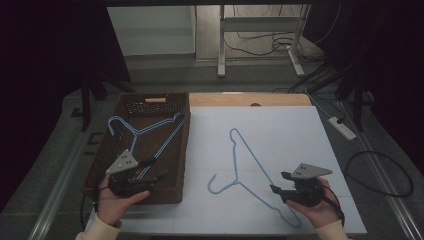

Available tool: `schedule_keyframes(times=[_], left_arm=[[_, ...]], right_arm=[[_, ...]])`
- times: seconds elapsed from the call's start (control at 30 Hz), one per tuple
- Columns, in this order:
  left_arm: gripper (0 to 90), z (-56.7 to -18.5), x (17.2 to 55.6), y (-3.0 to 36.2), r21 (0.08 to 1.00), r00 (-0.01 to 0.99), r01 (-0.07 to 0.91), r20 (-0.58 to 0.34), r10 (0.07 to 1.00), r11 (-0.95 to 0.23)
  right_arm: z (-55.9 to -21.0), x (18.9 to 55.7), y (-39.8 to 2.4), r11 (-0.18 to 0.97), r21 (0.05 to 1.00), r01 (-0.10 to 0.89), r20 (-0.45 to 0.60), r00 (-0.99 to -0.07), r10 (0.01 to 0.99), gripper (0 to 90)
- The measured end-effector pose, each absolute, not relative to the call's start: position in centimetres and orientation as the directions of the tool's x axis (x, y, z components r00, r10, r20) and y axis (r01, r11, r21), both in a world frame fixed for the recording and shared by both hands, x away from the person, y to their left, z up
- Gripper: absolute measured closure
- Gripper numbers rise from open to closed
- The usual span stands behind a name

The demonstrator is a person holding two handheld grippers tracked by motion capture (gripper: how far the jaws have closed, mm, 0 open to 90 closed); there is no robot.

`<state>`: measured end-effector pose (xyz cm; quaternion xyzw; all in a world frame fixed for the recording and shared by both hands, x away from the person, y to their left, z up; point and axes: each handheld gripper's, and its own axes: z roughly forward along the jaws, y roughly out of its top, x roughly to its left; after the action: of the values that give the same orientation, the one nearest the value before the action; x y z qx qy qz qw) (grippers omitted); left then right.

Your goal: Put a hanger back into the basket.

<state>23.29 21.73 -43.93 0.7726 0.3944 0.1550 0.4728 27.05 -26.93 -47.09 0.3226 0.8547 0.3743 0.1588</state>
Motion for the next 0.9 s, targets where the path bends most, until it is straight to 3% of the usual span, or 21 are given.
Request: schedule_keyframes(times=[0.3, 0.53, 0.6, 0.9], left_arm=[[35.1, -44.0, 23.2, 21.5, 0.851, 0.650, 0.462, -0.133, 0.748, -0.250], [35.1, -44.1, 23.3, 21.4, 0.848, 0.652, 0.464, -0.131, 0.747, -0.256], [35.1, -44.1, 23.3, 21.4, 0.847, 0.653, 0.465, -0.131, 0.746, -0.258], [35.1, -44.2, 23.3, 21.3, 0.846, 0.654, 0.466, -0.130, 0.745, -0.261]], right_arm=[[-47.5, 25.5, -25.0, 0.577, 0.651, 0.494, 0.017, -0.769, 0.639, 46.1], [-48.8, 25.4, -24.0, 0.646, 0.528, 0.551, 0.065, -0.785, 0.616, 81.5], [-49.0, 25.3, -23.8, 0.675, 0.492, 0.549, 0.056, -0.794, 0.605, 87.2], [-49.8, 24.9, -23.7, 0.754, 0.373, 0.541, 0.018, -0.817, 0.577, 89.7]])
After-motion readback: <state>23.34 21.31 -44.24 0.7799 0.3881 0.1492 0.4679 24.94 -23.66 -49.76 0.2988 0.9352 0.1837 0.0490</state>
